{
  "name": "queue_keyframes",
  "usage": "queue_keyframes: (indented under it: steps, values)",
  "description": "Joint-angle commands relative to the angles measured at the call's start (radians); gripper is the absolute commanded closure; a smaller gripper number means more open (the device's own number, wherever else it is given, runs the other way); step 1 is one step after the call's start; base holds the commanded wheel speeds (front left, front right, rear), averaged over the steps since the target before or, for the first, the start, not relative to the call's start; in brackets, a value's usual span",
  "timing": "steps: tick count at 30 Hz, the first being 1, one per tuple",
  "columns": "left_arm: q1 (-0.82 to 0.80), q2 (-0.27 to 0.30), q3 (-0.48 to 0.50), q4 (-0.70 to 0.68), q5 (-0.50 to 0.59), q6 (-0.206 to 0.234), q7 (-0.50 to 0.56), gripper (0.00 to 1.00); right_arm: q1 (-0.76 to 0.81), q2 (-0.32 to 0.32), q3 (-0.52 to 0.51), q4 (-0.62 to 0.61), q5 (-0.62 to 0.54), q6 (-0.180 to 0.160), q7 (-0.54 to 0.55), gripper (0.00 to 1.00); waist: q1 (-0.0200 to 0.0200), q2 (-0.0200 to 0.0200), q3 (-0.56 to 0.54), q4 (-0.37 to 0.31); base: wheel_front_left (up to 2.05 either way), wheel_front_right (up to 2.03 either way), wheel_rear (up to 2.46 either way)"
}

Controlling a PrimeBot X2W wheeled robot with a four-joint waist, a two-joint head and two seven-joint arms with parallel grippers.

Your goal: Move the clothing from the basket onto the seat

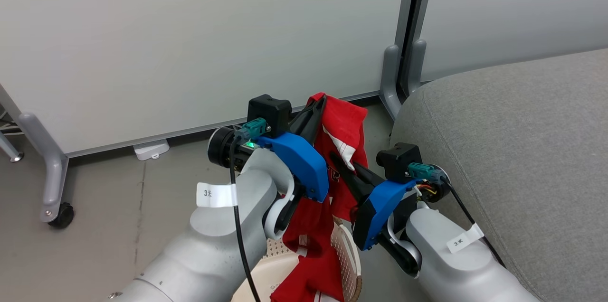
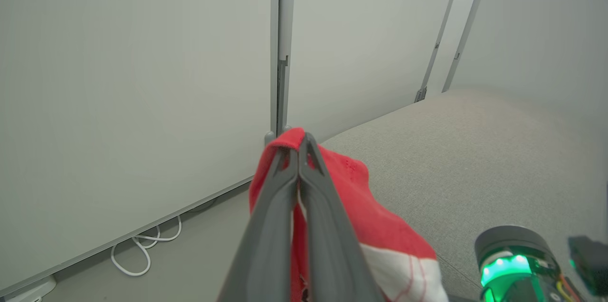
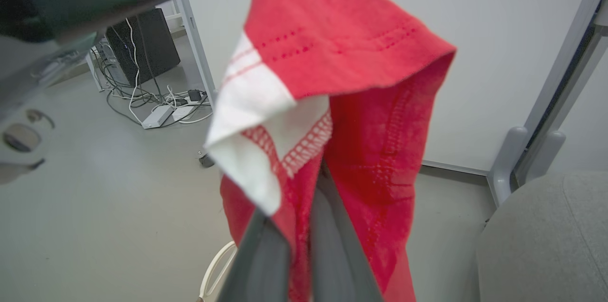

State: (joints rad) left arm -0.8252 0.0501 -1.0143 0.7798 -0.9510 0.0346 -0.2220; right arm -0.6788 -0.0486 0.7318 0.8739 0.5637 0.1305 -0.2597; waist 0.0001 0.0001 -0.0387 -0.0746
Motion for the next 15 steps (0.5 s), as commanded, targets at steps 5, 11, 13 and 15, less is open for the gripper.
queue_keyframes:
  steps: [5,11,13,15]
  values:
    - [-0.006,0.000,-0.012,0.010,0.012,0.001,-0.019,0.00,-0.014,-0.003,0.000,0.002,0.006,0.000,-0.007,1.00,-0.0001,-0.0001,-0.004,0.000,0.00,0.00,0.00]
    - [0.031,0.019,-0.002,0.005,0.033,-0.006,-0.037,0.00,-0.015,-0.003,-0.047,-0.025,-0.020,0.000,-0.007,1.00,-0.0001,-0.0001,-0.003,0.002,0.00,0.00,0.00]
    - [0.047,0.029,0.007,-0.005,0.042,-0.003,-0.040,0.00,-0.010,-0.003,-0.068,-0.039,-0.036,0.000,-0.007,1.00,-0.0001,-0.0001,-0.002,0.003,0.00,0.00,0.00]
    - [0.070,0.040,0.020,-0.024,0.058,-0.003,-0.043,0.00,-0.003,-0.003,-0.092,-0.055,-0.053,0.000,-0.007,1.00,-0.0001,-0.0001,-0.002,0.006,0.00,0.00,0.00]
